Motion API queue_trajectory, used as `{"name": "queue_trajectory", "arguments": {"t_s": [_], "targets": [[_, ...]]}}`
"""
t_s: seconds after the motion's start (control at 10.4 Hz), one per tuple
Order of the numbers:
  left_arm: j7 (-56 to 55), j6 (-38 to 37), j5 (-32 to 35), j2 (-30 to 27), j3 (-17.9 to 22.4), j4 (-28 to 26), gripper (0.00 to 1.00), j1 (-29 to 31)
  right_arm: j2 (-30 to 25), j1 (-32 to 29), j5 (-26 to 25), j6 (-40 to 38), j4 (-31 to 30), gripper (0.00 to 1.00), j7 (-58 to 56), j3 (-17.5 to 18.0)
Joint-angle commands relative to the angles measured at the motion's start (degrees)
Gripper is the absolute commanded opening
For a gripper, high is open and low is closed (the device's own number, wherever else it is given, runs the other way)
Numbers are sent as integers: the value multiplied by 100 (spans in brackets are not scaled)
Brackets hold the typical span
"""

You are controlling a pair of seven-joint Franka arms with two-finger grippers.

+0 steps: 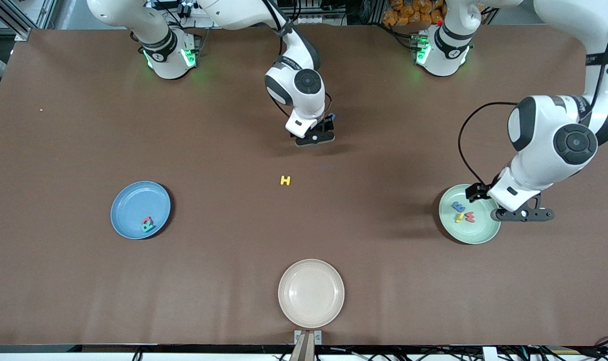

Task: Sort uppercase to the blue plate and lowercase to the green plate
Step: 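Place the blue m on the green plate while the right gripper reaches W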

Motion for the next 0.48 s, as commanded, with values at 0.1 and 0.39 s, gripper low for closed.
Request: {"name": "queue_trajectory", "arguments": {"t_s": [0.1, 0.39], "targets": [[86, -304, -167, -390, 88, 89, 100, -288, -40, 27, 52, 31, -6, 100, 76, -80], [95, -401, -219, -838, 97, 159, 100, -289, 39, 36, 43, 31, 39, 100, 76, -98]]}}
